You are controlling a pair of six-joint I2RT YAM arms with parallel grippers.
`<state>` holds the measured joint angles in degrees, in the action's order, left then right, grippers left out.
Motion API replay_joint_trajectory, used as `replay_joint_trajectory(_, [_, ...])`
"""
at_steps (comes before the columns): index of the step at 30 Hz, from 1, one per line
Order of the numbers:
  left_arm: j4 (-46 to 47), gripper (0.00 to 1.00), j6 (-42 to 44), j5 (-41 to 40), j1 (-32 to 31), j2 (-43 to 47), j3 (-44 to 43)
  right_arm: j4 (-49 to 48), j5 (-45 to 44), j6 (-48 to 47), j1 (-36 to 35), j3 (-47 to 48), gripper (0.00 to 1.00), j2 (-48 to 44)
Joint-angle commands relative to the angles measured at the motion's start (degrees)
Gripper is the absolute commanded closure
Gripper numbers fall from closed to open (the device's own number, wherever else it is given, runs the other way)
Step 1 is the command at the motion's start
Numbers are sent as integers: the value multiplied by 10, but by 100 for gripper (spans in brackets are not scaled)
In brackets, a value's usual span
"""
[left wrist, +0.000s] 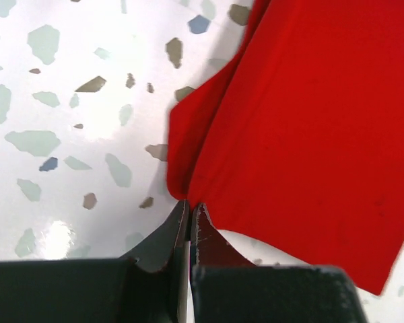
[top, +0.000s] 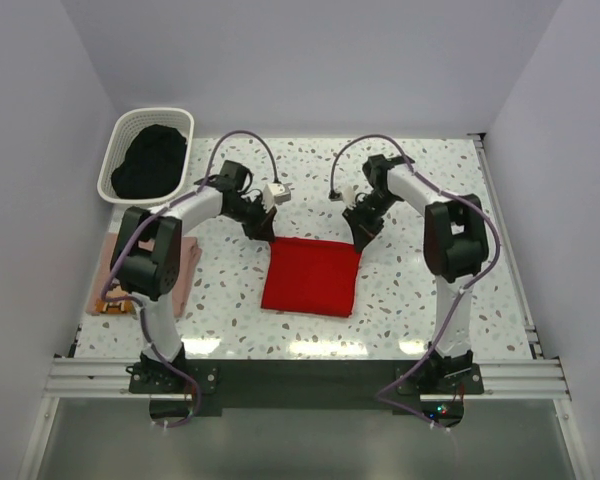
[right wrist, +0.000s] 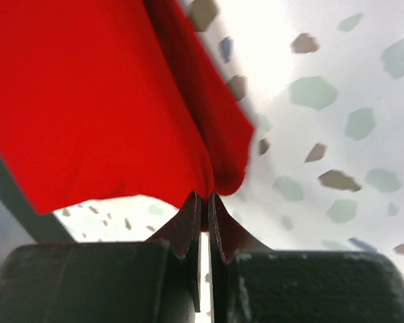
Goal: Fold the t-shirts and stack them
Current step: Fold the tshirt
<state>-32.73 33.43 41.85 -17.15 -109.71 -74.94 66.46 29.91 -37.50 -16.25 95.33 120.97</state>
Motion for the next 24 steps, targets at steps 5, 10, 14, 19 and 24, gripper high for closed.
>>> replay_joint_trajectory(5, [50,100,-38,-55,12,-74,-61,-91,-106,13,14,16,100,38])
replay_joint_trajectory(10, [65,100,-70,-70,18,-116,-87,-135,-155,62,17,71,100,84])
replay_joint_trajectory(14, [92,93,-100,-77,21,-118,-103,-123,-147,85,20,114,100,98])
replay_joint_trajectory(19, [76,45,-123,-101,28,-68,-124,-52,-60,145,35,151,45,65])
replay_joint_trajectory(24, [51,0,-151,-36,22,57,-80,-47,25,204,55,111,17,-68])
